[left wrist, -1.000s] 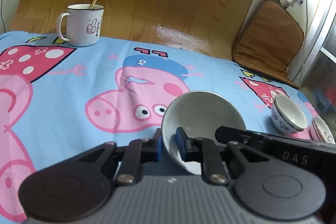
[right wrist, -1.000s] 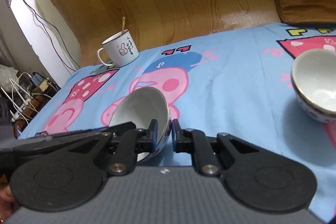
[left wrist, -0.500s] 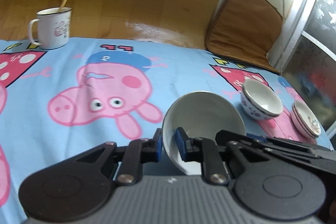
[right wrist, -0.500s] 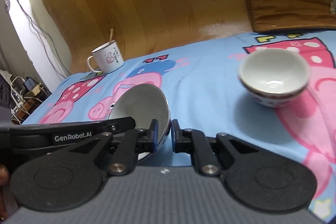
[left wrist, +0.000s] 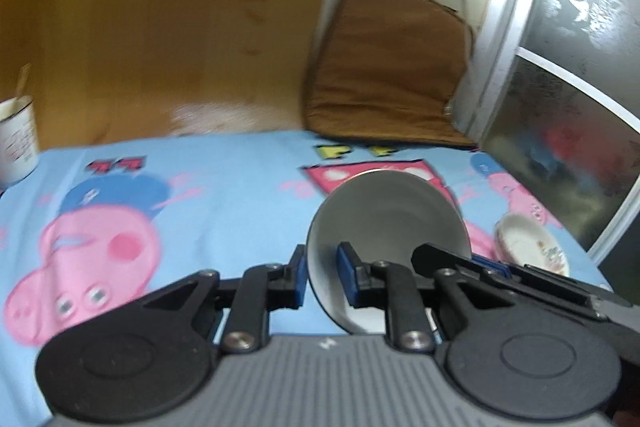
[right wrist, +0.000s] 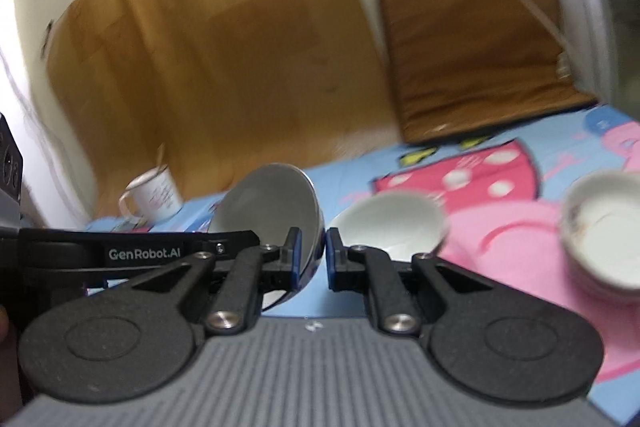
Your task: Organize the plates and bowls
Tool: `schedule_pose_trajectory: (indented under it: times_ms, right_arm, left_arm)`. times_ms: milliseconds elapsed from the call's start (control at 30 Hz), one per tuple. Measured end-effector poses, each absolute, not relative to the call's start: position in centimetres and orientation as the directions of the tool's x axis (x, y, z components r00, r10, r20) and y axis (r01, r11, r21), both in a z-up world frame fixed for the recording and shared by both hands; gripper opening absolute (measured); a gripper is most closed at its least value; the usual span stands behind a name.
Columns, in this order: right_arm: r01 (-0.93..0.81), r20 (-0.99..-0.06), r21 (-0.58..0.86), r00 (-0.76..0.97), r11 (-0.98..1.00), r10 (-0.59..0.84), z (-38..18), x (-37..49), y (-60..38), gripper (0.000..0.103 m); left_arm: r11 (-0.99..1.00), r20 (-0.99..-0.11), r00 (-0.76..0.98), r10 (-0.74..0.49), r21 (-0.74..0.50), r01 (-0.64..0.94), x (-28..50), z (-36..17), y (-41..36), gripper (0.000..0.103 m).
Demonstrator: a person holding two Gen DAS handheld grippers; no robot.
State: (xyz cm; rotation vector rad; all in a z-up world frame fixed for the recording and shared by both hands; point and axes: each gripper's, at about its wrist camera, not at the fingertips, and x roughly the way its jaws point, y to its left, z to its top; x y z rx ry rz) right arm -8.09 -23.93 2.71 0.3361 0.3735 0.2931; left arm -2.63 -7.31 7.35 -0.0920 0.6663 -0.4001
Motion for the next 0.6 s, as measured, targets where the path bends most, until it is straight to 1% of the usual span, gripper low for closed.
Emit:
schedule_pose_trajectory:
  times_ms: [100, 233, 333, 367, 433, 467, 500, 600]
  right_arm:
    - [-0.174, -0.292, 0.373, 0.91, 0.911, 0.293, 2.9, -7.3, -25.7, 0.015]
    - [-0.138, -0.305, 0.374, 0.915, 0.917, 0.263, 2.3, -6.2, -26.7, 0.015]
    - [-0.129, -0.322, 0.387, 0.909, 0.913, 0.265, 1.6, -5.6, -27.1, 0.019]
    - [-0.124, -0.32, 0.393, 0.911, 0.911, 0.262, 1.4, -5.5, -27.2, 0.021]
    - [-0.115, -0.301, 0.391, 0.921, 0.913, 0.245, 1.3, -5.8, -27.4, 0.037]
    - [-0.106, -0.288, 0.386, 0.93, 0.917, 0.229, 1.4, -6.0, -27.5, 0.042]
    - [-0.109, -0.272, 0.388, 0.935, 0.915, 0.227, 1.4, -6.4, -27.8, 0.042]
    - [-0.102, -0.261, 0.402, 0.94, 0.91, 0.22, 1.6, -6.6, -28.3, 0.042]
  left_arm:
    - [0.911, -0.585, 0.702, -0.407, -0.206, 0.357, -1.3, 7.6, -9.4, 0.018]
    - [0.912, -0.611, 0.682, -0.402, -0.199, 0.359, 0.2, 7.0, -11.2, 0.018]
    - [0.919, -0.639, 0.667, -0.382, -0.191, 0.344, 1.1, 6.3, -11.9, 0.019]
    - [0.926, -0.645, 0.671, -0.365, -0.18, 0.332, 1.3, 6.1, -12.0, 0.019]
    - [0.931, -0.65, 0.673, -0.353, -0.171, 0.324, 1.5, 6.0, -12.1, 0.024]
    - [0.931, -0.651, 0.672, -0.354, -0.174, 0.322, 1.5, 6.0, -12.1, 0.028]
    - [0.933, -0.652, 0.673, -0.349, -0.172, 0.317, 1.5, 6.0, -12.1, 0.03]
    - [0.938, -0.648, 0.683, -0.337, -0.166, 0.305, 1.3, 6.2, -11.9, 0.032]
